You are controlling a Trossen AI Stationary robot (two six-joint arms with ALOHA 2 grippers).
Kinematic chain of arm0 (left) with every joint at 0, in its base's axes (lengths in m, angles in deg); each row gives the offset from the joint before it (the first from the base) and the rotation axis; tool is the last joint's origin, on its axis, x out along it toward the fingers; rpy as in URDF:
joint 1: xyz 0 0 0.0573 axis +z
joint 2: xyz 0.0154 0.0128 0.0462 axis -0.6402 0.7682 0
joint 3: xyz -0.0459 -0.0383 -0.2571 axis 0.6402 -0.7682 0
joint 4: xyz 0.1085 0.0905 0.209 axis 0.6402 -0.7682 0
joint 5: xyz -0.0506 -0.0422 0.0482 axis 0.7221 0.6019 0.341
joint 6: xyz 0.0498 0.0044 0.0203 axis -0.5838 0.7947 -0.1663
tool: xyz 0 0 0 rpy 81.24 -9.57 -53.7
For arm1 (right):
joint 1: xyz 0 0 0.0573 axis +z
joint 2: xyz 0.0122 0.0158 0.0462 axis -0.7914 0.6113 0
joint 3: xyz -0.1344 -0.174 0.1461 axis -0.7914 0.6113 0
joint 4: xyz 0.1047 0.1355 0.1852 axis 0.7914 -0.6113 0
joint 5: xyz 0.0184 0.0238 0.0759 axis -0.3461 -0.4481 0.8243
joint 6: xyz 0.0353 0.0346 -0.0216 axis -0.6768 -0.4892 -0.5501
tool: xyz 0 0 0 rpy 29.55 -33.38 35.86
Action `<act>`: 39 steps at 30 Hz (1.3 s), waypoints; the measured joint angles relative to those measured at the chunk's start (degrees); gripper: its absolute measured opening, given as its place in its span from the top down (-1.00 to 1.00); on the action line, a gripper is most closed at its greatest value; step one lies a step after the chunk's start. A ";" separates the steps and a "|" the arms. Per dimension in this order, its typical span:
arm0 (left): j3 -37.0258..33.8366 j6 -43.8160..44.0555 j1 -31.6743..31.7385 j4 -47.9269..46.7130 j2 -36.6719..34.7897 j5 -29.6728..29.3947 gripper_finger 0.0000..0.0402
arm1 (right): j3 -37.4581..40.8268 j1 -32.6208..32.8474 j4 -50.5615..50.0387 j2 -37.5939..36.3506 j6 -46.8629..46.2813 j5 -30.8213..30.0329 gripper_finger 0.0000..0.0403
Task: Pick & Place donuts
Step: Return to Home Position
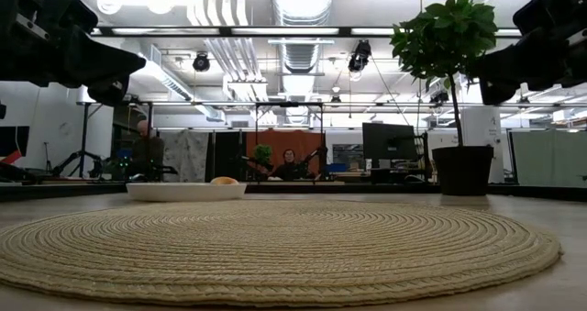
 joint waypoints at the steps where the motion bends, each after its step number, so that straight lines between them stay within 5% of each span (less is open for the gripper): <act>1: 0.00 0.00 0.02 0.01 0.00 0.00 1.00 | 0.00 0.02 -0.03 -0.27 0.06 0.00 0.96; 22: -0.04 0.26 0.02 0.01 0.00 -0.02 1.00 | -0.02 0.02 -3.48 -8.64 1.12 -3.90 0.96; 39: -0.02 5.34 0.02 0.01 -0.02 -0.02 1.00 | -0.02 0.04 -4.78 -8.56 -4.81 0.64 0.96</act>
